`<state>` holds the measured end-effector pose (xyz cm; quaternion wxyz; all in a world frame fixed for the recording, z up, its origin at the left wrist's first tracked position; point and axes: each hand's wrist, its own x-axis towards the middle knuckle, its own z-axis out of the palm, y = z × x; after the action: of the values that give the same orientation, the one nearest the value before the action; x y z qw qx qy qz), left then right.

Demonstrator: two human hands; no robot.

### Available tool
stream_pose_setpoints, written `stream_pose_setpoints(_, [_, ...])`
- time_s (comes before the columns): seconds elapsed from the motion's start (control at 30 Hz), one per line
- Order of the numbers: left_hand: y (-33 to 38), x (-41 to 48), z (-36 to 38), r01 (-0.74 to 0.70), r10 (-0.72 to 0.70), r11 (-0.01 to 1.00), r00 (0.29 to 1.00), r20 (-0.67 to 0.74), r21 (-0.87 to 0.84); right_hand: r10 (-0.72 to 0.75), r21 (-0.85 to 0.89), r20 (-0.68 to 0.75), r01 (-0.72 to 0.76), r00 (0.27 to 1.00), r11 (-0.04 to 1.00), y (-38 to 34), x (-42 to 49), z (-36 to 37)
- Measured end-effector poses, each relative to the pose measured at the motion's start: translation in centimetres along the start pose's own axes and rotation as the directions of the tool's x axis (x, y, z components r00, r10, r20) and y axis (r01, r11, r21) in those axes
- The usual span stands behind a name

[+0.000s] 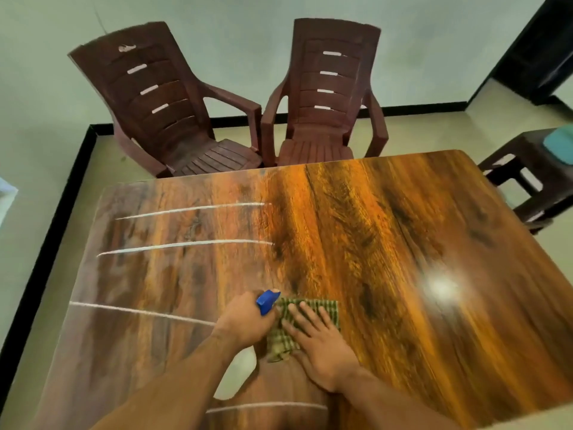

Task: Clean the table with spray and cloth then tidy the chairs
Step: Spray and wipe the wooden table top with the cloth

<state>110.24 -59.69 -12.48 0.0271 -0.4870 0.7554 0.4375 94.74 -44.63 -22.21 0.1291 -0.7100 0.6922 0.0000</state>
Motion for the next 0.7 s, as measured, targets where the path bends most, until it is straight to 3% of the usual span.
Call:
stream_pose_setpoints(0.03, [-0.3,-0.8,0.5,-0.014,0.013,0.999,0.999,0.031,0.034,0.110,0.018,-0.009,-0.110,0.994,0.994,0.6,-0.9,0.2])
stream_pose_setpoints(0.1, [-0.7,-2.8,1.8,-0.034,0.029,0.997,0.998,0.057,0.073,0.512,0.142,-0.088,-0.498,0.854,0.855,-0.1,-2.9,1.1])
stream_pose_setpoints(0.13, [-0.9,-3.2,2.2,-0.032,0.029,0.997,0.998,0.050,0.071,0.592,0.175,-0.040,-0.578,0.805,0.797,-1.4,-3.3,1.4])
stream_pose_setpoints(0.17, [-1.0,-4.3,2.8,-0.033,0.029,0.996,0.998,0.053,0.078,0.561,0.172,0.006,-0.553,0.828,0.815,-3.1,-4.5,1.7])
stream_pose_setpoints(0.23, [-1.3,-6.0,3.9,-0.047,0.041,0.995,0.997,0.069,0.093,0.254,0.084,0.053,-0.258,0.966,0.962,-4.8,-7.3,2.3])
stream_pose_setpoints(0.27, [-1.6,-6.5,4.3,-0.057,0.050,0.993,0.997,0.066,0.103,0.128,0.038,0.037,-0.130,0.991,0.991,-4.2,-8.5,2.3])
stream_pose_setpoints(0.3, [-1.7,-6.8,4.6,-0.065,0.058,0.992,0.996,0.065,0.107,0.140,0.033,0.052,-0.142,0.989,0.989,-3.3,-9.1,2.1])
stream_pose_setpoints(0.33, [-1.9,-7.7,5.1,-0.064,0.057,0.993,0.996,0.071,0.101,0.250,0.054,0.012,-0.250,0.968,0.967,-2.9,-9.8,2.4])
stream_pose_setpoints(0.4, [-2.2,-8.8,5.8,-0.049,0.044,0.996,0.997,0.071,0.076,0.508,0.130,0.023,-0.507,0.861,0.852,-4.2,-10.5,2.8])
stream_pose_setpoints(0.43, [-2.5,-9.4,6.2,-0.044,0.038,0.996,0.997,0.068,0.078,0.487,0.138,0.038,-0.488,0.872,0.862,-5.5,-11.0,3.1])
stream_pose_setpoints(0.47, [-2.8,-10.0,6.6,-0.040,0.034,0.996,0.997,0.069,0.083,0.358,0.109,0.078,-0.365,0.930,0.925,-6.4,-11.9,3.4])
stream_pose_setpoints(0.5, [-3.1,-10.6,7.2,-0.035,0.029,0.995,0.997,0.075,0.093,0.147,0.044,0.091,-0.152,0.985,0.987,-6.4,-13.0,3.5])
stream_pose_setpoints(0.53, [-3.3,-11.2,7.7,-0.035,0.027,0.995,0.997,0.078,0.098,-0.043,-0.030,0.080,0.045,0.996,0.999,-5.0,-14.0,3.5])
stream_pose_setpoints(0.57, [-3.5,-12.1,8.2,-0.023,0.016,0.995,0.997,0.073,0.094,-0.118,-0.062,0.105,0.125,0.987,0.990,-3.4,-14.9,3.1])
stream_pose_setpoints(0.6, [-3.8,-12.8,8.6,-0.014,0.008,0.996,0.998,0.066,0.087,-0.042,-0.041,0.101,0.047,0.994,0.998,-2.1,-15.2,2.7])
stream_pose_setpoints(0.63, [-3.8,-13.0,8.8,-0.005,-0.001,0.996,0.998,0.063,0.087,0.160,0.034,0.021,-0.161,0.987,0.986,-1.3,-15.1,2.8])
stream_pose_setpoints(0.67, [-4.0,-13.9,9.3,0.010,-0.015,0.996,0.998,0.057,0.090,0.375,0.114,-0.017,-0.371,0.927,0.922,-1.8,-15.4,3.0])
stream_pose_setpoints(0.7, [-4.1,-14.5,9.7,0.024,-0.029,0.995,0.998,0.054,0.093,0.470,0.153,0.005,-0.465,0.883,0.872,-3.1,-15.4,3.3])
